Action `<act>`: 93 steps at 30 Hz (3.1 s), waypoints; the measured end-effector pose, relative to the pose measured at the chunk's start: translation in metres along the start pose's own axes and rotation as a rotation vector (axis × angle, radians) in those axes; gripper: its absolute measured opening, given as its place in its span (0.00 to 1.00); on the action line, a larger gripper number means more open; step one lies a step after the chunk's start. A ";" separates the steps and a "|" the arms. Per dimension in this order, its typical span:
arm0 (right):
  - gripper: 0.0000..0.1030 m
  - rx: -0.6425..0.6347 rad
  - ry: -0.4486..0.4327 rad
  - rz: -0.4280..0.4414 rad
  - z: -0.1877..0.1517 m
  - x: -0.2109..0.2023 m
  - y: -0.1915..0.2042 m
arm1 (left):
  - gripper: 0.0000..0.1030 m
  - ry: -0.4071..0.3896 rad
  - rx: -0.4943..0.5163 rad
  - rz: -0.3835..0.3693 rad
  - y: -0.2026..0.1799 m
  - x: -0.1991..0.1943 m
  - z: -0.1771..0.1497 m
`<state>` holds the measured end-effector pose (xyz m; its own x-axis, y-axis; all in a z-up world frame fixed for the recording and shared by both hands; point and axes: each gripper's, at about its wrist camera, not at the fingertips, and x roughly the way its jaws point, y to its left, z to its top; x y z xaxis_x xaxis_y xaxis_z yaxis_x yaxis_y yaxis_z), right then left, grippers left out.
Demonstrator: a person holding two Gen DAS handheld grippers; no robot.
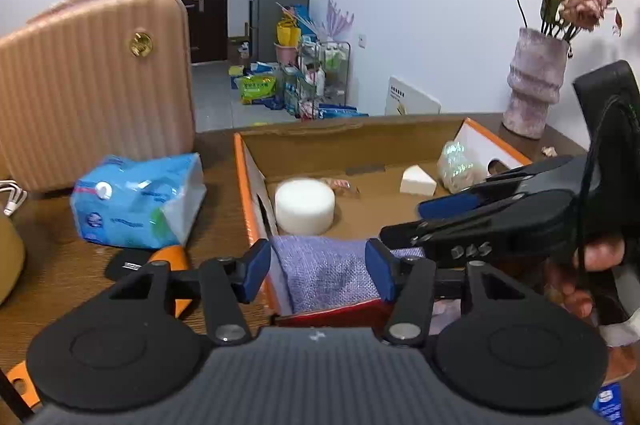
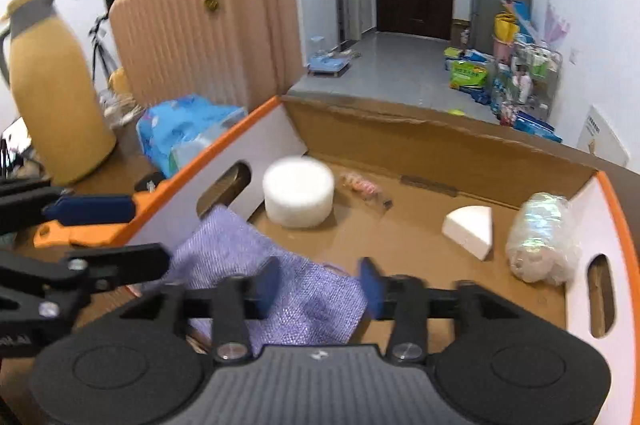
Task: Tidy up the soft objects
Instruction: 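Carry the lavender sachet into the box and open both tools, then withdraw both tools from the box back over the table, then grasp the pink satin scrunchie with the right tool while the left tool grasps it too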
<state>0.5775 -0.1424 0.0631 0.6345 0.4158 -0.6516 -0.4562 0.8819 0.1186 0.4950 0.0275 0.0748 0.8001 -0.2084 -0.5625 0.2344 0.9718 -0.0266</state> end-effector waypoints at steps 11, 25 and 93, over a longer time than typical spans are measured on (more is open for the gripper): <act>0.62 -0.026 -0.250 -0.157 -0.003 -0.172 -0.024 | 0.66 -0.136 -0.005 0.059 -0.015 -0.110 0.009; 0.72 0.002 -0.430 -0.244 -0.103 -0.292 -0.007 | 0.85 -0.251 0.004 0.103 -0.077 -0.201 -0.045; 0.37 0.188 -0.266 -0.035 -0.254 -0.212 0.085 | 0.38 0.066 -0.183 -0.166 -0.103 -0.158 -0.186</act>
<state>0.2455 -0.2118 0.0208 0.7996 0.4062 -0.4423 -0.3237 0.9119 0.2522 0.2421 -0.0189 0.0125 0.7200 -0.3650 -0.5902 0.2513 0.9299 -0.2685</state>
